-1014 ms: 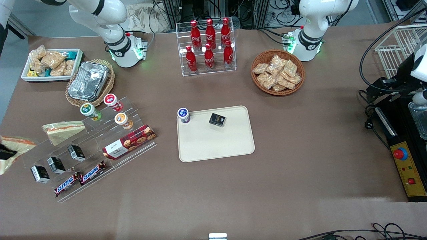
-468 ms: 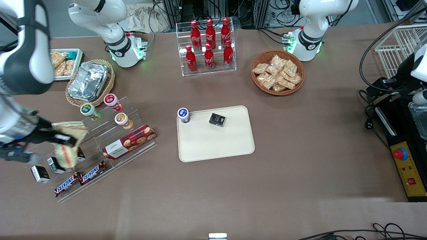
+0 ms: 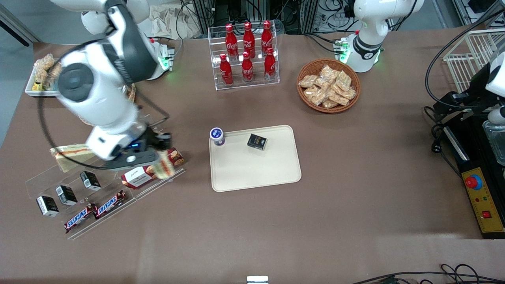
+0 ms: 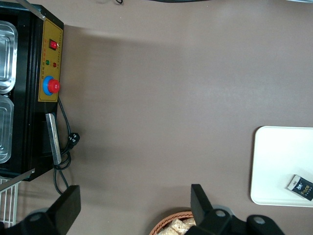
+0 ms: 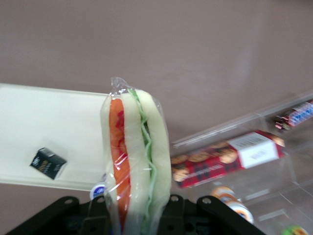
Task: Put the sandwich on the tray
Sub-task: 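Carry the sandwich over the cream tray with the right gripper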
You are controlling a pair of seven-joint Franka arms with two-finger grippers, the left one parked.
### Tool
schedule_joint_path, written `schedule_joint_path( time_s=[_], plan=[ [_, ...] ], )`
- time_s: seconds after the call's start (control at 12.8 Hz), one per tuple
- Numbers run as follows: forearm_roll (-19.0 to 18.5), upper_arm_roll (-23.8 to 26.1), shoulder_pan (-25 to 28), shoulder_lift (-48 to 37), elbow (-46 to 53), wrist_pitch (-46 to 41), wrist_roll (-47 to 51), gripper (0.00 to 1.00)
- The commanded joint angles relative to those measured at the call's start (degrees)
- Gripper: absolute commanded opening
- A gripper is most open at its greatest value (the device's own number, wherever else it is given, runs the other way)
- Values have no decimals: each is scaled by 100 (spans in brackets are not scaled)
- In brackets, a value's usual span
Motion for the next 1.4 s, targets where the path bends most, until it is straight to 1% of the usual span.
schedule_joint_path(
  time_s=[0.0,0.16,0.55,0.62,0.7,0.86,1.01,1.17,1.33],
  plan=[
    [-150,-47,517,399,19,443,-191,0],
    [-167,-47,668,715,2,706,-506,0],
    [-123,-38,704,1691,19,2015,-2824,0],
    [-141,-30,765,1884,19,2278,-3281,0],
    [-124,-30,913,2095,28,2577,-3625,3],
    [-132,-12,1203,2289,28,3000,-3725,3],
    [-167,-12,1284,2570,28,3543,-3769,3],
    [-167,-3,1319,2886,63,4037,-4442,2],
    [-167,-3,1319,3045,89,4136,-5067,2]
  ],
)
